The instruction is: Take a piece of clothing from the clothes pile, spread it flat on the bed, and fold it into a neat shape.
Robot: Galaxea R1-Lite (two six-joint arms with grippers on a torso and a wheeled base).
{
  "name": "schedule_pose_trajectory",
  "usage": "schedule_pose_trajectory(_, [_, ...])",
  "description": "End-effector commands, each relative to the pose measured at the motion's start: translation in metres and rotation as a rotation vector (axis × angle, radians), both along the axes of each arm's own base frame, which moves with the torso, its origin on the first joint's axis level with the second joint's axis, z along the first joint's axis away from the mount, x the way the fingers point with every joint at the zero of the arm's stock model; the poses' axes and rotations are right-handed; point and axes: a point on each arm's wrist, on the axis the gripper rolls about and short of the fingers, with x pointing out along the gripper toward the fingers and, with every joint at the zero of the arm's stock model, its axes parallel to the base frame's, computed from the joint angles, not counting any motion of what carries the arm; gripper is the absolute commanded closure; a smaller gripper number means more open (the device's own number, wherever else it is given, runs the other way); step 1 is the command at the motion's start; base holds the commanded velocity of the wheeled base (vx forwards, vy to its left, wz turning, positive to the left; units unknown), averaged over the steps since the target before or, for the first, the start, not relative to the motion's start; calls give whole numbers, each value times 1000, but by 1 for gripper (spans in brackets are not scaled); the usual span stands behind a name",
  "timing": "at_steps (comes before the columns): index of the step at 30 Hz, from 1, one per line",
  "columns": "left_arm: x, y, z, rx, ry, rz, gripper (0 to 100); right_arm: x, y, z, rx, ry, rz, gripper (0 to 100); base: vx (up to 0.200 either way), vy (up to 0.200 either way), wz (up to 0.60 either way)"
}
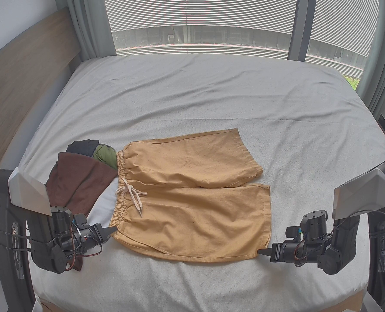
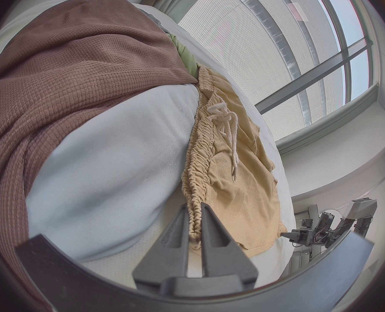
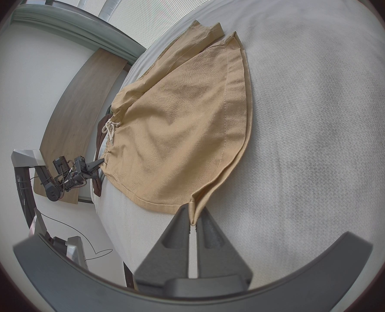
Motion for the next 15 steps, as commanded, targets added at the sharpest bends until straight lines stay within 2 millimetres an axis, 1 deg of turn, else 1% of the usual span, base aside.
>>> schedule_pose_trajectory(1, [0, 0, -1, -1, 2, 2, 100, 0, 0, 0, 2, -2, 1, 100, 0, 0, 0])
schedule_pose_trajectory(6, [-6, -3, 3, -3, 11, -13, 100, -1, -2, 1, -1, 2, -6, 100, 0, 0, 0])
schedule_pose_trajectory(9, [-8, -5, 13, -6, -7, -23, 100, -2, -5, 3, -1, 3, -12, 100, 0, 0, 0])
schedule_pose_trajectory(12, [-16, -7, 22, -12, -6, -38, 100, -10, -8, 18, 1, -16, -14, 100, 0, 0, 0])
schedule_pose_trajectory(14, [-18, -7, 23, -13, -3, -37, 100, -13, -9, 21, 2, -18, -12, 100, 0, 0, 0])
schedule_pose_trajectory(15, [-22, -7, 23, -13, 8, -39, 100, -19, -10, 26, -1, -16, -11, 100, 0, 0, 0])
